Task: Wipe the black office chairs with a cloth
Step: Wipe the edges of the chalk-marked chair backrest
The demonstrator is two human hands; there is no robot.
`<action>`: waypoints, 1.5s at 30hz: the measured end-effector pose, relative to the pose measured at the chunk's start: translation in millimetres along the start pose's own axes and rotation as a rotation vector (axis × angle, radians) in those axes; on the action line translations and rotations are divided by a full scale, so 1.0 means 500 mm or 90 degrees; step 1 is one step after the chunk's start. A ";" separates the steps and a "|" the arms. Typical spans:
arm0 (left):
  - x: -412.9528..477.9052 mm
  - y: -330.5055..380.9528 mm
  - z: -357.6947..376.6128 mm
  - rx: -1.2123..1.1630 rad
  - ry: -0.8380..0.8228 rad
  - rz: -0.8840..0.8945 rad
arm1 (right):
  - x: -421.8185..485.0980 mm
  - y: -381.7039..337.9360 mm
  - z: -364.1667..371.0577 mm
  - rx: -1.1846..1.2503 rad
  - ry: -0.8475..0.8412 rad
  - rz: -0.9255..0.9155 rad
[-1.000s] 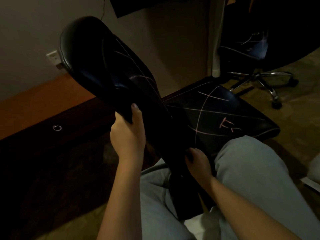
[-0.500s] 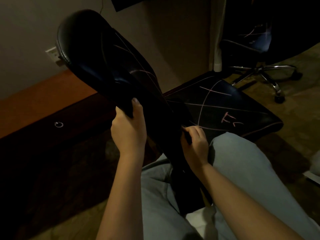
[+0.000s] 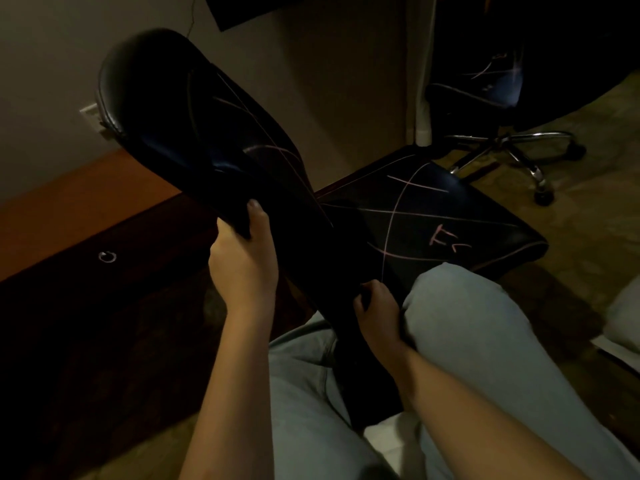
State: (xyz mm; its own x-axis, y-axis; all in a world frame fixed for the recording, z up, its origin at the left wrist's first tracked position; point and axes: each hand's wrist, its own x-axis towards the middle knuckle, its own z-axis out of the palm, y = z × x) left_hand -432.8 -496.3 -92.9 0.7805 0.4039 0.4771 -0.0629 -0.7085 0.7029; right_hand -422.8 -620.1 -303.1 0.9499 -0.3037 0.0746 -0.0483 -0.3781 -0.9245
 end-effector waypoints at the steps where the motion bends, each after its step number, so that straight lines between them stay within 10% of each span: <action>1: -0.002 0.003 0.000 -0.005 0.000 0.005 | 0.001 0.001 -0.004 -0.001 0.014 -0.025; 13: -0.070 -0.094 0.074 0.129 -0.286 -0.127 | 0.014 -0.010 -0.024 -0.015 0.075 -0.182; 22: -0.107 -0.114 0.096 0.131 -0.224 -0.104 | -0.027 0.073 0.074 0.010 -0.110 0.124; 31: -0.118 -0.114 0.101 0.125 -0.201 -0.105 | -0.013 0.038 0.046 0.043 0.005 0.089; 38: -0.123 -0.114 0.107 0.104 -0.197 -0.114 | 0.011 -0.003 -0.013 0.000 0.156 -0.179; 45: -0.130 -0.121 0.114 0.078 -0.161 -0.108 | -0.009 0.009 0.030 0.147 0.070 0.044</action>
State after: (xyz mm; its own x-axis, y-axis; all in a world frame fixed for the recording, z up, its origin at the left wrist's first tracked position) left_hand -444.0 -512.8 -196.4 0.9040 0.3772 0.2013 0.1452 -0.7137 0.6853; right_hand -422.4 -607.5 -313.3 0.9069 -0.4197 0.0369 -0.0280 -0.1473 -0.9887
